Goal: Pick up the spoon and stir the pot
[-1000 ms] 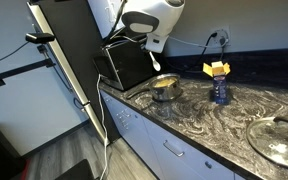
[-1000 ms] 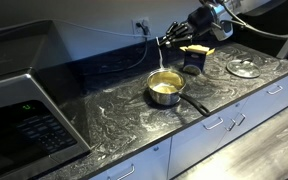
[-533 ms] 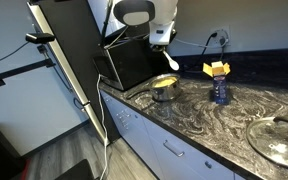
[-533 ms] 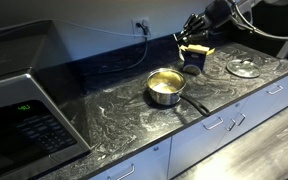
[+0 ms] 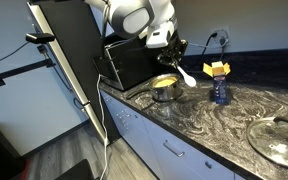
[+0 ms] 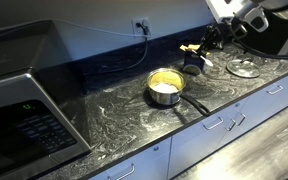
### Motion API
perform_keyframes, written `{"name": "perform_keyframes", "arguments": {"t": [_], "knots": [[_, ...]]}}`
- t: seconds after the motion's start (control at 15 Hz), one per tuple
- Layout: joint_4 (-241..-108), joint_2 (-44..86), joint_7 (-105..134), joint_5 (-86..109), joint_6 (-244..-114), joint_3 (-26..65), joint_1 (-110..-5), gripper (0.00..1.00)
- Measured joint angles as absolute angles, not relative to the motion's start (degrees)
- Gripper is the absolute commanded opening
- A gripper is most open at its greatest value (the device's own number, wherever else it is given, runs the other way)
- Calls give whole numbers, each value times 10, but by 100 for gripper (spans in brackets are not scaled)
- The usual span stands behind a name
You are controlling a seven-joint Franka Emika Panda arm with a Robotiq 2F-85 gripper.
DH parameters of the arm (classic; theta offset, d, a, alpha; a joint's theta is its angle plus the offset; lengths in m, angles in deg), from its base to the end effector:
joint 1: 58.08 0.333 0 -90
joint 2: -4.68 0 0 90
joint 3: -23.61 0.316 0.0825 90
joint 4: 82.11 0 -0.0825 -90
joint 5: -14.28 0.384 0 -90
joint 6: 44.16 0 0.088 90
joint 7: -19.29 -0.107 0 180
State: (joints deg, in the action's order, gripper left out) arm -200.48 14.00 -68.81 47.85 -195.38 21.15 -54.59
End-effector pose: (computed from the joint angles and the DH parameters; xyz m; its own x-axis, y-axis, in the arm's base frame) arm 0.6078 -0.0025 0.3958 -0.2945 -0.8574 -0.4221 -0.8465 0.4391 -0.3012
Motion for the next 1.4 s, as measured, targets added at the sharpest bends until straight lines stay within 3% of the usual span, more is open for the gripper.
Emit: {"name": "perform_keyframes", "arguments": {"t": [0.4,0.8,1.4], "knots": [[-2004,168,-931,240,-1878,165,-530,3],[-1970,200,-981,222,-1798,183,-530,3],[-1905,293,-1010,179,-1815,180,-528,3]]}}
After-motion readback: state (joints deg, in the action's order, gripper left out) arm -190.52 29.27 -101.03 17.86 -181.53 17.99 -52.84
